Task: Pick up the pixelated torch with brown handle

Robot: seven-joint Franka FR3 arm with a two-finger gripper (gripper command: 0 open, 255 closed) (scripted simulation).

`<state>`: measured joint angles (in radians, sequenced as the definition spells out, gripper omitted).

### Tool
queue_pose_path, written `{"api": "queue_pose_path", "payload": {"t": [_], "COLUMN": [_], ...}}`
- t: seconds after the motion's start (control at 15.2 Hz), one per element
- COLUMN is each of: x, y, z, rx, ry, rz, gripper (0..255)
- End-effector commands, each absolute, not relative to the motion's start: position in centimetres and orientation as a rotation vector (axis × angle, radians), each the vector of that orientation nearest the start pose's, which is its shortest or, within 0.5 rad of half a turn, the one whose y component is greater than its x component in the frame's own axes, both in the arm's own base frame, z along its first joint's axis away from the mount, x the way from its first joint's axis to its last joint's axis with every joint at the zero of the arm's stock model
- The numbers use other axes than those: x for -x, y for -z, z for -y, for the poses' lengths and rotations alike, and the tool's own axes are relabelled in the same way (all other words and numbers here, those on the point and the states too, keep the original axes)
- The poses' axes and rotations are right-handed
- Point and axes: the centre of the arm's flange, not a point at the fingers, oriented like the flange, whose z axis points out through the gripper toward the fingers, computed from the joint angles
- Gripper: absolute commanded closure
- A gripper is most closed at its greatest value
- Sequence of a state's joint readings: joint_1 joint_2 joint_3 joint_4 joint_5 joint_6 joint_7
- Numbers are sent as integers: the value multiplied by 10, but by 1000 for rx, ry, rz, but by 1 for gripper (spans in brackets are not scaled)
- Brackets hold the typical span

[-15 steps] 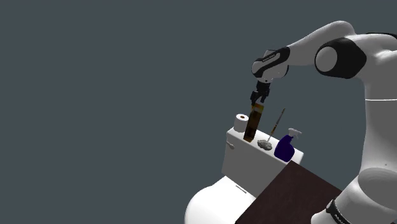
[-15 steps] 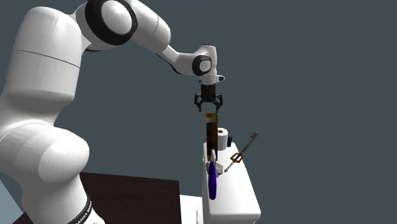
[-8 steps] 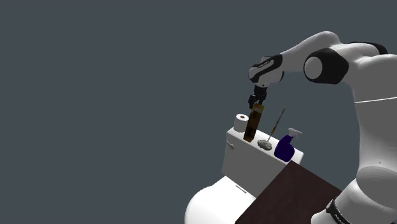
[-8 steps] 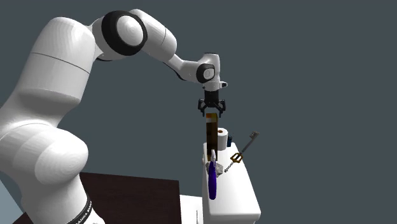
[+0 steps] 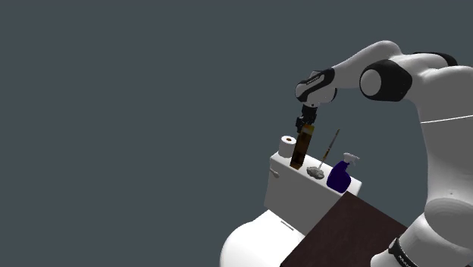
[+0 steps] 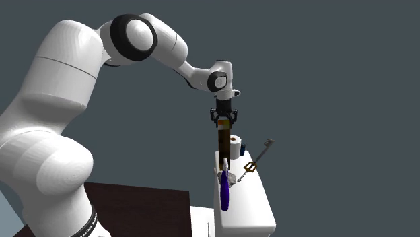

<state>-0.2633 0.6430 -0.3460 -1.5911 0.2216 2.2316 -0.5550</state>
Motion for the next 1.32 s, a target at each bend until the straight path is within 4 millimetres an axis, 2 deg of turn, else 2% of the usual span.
{"api": "queue_pose_path", "payload": {"t": [0.0,0.33,1.25], "x": [-595,-595,-595], "y": [-278,-277,-351], "z": [366,366,366], "rx": [3180,3180,3180], "ry": [30,30,30], "rz": [-190,-190,-190], "gripper": [255,255,255]}}
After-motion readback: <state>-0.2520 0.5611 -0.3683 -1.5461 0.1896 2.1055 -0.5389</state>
